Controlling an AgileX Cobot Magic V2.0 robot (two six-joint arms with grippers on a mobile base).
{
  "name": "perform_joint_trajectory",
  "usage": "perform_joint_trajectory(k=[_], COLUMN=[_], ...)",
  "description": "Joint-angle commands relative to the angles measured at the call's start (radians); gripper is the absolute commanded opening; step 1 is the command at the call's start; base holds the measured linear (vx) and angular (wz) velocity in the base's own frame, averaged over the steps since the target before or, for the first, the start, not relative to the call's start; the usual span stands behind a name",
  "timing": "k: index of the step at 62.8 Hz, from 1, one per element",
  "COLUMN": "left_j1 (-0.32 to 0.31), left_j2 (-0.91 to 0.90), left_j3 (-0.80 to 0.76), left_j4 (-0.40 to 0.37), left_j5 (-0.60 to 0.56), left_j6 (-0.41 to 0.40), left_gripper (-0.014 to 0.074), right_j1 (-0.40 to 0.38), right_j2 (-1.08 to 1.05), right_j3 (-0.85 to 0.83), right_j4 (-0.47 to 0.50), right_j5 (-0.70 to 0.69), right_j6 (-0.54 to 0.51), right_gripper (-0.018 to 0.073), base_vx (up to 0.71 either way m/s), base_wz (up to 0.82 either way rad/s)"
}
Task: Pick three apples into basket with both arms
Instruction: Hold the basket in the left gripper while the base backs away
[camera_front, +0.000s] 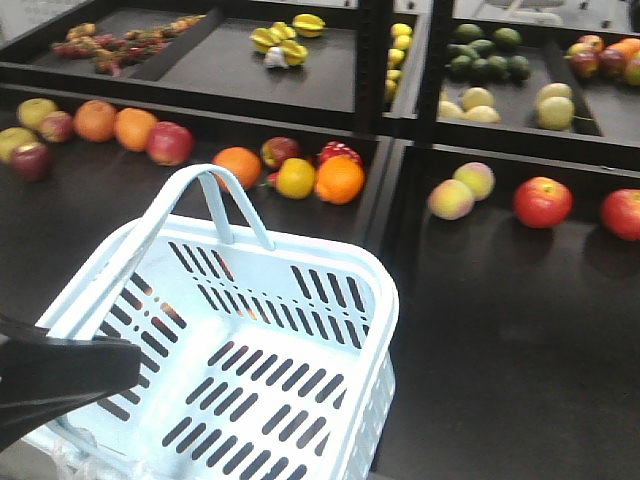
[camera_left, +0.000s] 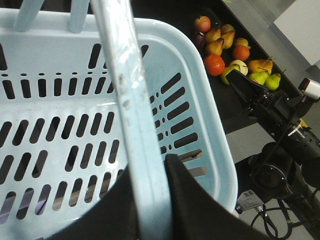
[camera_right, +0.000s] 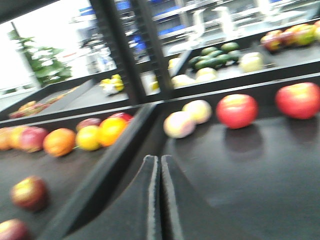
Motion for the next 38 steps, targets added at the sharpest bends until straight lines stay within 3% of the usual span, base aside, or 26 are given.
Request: perform_joint_trajectory(k=[1, 38], left_j1=[-0.003, -0.003], left_j2=[-0.008, -0.008], left_j3=[-0.03, -0.03], left_j4=[-0.074, -0.074], left_j5=[-0.048, -0.048], left_j6=[0.003, 0.003], left_gripper=[-0.0008, -0.0008], right_j1=[-0.008, -0.008], right_j2=[-0.011, -0.011], right_j3=[0.014, 0.013], right_j4=[-0.006, -0.006], right_j5=[-0.07, -0.07], right_j6=[-0.005, -0.005], right_gripper=[-0.0004, -0.0004], base_vx=[-0.12, -0.13], base_wz=[0.47, 0.49])
